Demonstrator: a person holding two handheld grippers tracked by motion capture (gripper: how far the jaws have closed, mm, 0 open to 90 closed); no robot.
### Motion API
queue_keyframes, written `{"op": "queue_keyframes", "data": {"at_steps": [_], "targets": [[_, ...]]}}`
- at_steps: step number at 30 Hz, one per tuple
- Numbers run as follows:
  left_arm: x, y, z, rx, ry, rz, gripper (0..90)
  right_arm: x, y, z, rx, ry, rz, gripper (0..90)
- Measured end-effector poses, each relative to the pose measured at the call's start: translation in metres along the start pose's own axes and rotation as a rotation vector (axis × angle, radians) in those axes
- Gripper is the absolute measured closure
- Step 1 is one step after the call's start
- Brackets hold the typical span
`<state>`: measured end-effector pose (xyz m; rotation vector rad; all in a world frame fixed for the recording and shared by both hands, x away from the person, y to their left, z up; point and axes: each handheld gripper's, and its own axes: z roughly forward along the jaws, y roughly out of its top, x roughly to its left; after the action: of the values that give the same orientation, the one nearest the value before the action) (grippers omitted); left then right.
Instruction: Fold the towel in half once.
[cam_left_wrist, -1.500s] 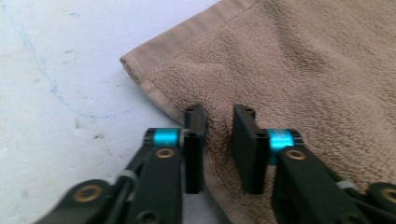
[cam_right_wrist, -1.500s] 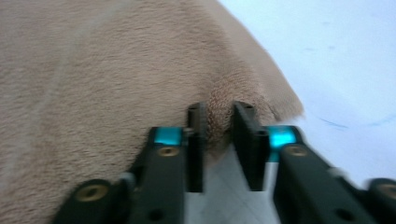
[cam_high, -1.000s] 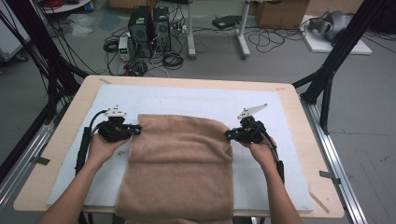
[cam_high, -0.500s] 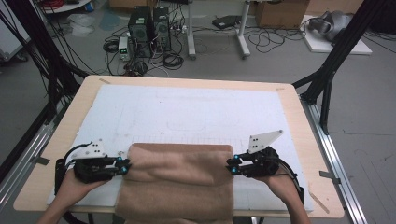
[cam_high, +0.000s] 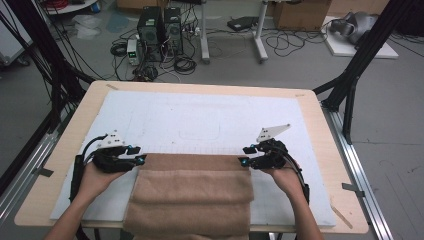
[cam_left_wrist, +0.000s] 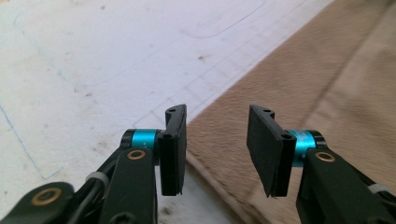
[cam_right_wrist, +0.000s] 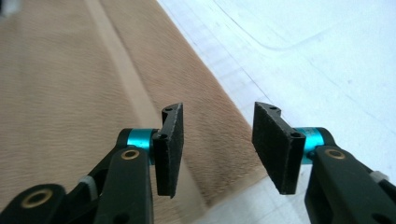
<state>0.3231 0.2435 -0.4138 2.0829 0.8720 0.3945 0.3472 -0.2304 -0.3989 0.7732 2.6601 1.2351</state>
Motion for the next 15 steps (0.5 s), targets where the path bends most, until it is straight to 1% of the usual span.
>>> {"op": "queue_keyframes", "data": {"at_steps": [1, 3, 4, 5, 7, 8, 9, 11, 12, 13, 14, 15], "targets": [[0.002, 0.0, 0.005, 0.011, -0.003, -0.016, 56.2, -0.002, -0.001, 0.003, 0.007, -0.006, 0.002, 50.4], [0.004, 0.0, 0.011, 0.023, 0.003, -0.012, 54.2, -0.004, -0.004, 0.008, 0.02, -0.018, 0.01, 48.5], [0.005, -0.001, 0.014, 0.033, -0.001, -0.016, 53.4, -0.004, -0.005, 0.011, 0.022, -0.025, 0.016, 48.2], [0.005, -0.001, 0.017, 0.045, -0.007, -0.02, 52.3, -0.006, -0.007, 0.013, 0.02, -0.024, 0.021, 47.8], [0.006, -0.002, 0.022, 0.086, 0.001, -0.013, 50.1, -0.008, -0.011, 0.017, 0.023, -0.03, 0.04, 46.7], [0.006, -0.003, 0.025, 0.096, 0.0, -0.021, 48.8, -0.01, -0.013, 0.019, 0.028, -0.031, 0.048, 46.4], [0.006, -0.004, 0.027, 0.105, 0.0, -0.019, 48.5, -0.011, -0.015, 0.021, 0.031, -0.031, 0.061, 45.8], [0.005, -0.005, 0.031, 0.122, 0.003, -0.017, 48.4, -0.013, -0.017, 0.024, 0.04, -0.029, 0.073, 45.2], [0.005, -0.006, 0.032, 0.123, -0.006, -0.017, 49.2, -0.014, -0.018, 0.025, 0.049, -0.026, 0.076, 45.1], [0.005, -0.006, 0.033, 0.117, -0.016, -0.011, 52.2, -0.014, -0.018, 0.026, 0.053, -0.027, 0.074, 45.0], [0.004, -0.006, 0.033, 0.117, -0.015, -0.015, 53.7, -0.015, -0.018, 0.028, 0.058, -0.025, 0.074, 45.1], [0.004, -0.006, 0.032, 0.119, -0.024, -0.016, 55.5, -0.015, -0.019, 0.03, 0.071, -0.028, 0.077, 45.9]]}}
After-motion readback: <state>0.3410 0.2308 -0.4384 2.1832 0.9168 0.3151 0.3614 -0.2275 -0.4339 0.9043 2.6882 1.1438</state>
